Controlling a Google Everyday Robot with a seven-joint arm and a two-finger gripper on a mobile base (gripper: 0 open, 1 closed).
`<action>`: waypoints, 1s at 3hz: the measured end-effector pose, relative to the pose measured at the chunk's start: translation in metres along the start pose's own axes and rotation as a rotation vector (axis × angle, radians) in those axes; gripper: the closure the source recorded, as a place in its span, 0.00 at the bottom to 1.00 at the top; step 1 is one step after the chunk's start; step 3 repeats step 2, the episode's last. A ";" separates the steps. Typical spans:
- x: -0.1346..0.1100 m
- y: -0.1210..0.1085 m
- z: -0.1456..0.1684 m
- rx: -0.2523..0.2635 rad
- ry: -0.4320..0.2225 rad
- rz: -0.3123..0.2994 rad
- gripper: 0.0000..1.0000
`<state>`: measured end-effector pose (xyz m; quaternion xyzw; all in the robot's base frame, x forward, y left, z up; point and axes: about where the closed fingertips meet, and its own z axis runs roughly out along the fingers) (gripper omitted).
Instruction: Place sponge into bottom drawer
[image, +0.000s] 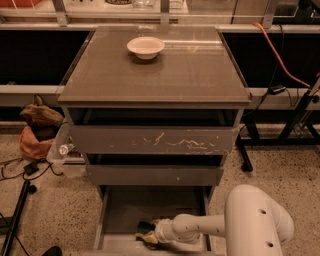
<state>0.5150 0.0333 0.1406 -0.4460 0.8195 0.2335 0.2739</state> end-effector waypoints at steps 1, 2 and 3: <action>0.000 0.000 0.000 0.000 0.000 0.000 0.00; 0.000 0.000 0.000 0.000 0.000 0.000 0.00; 0.000 0.000 0.000 0.000 0.000 0.000 0.00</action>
Offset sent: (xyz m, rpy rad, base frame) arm 0.0000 0.0000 0.0000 0.0000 0.0000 0.0000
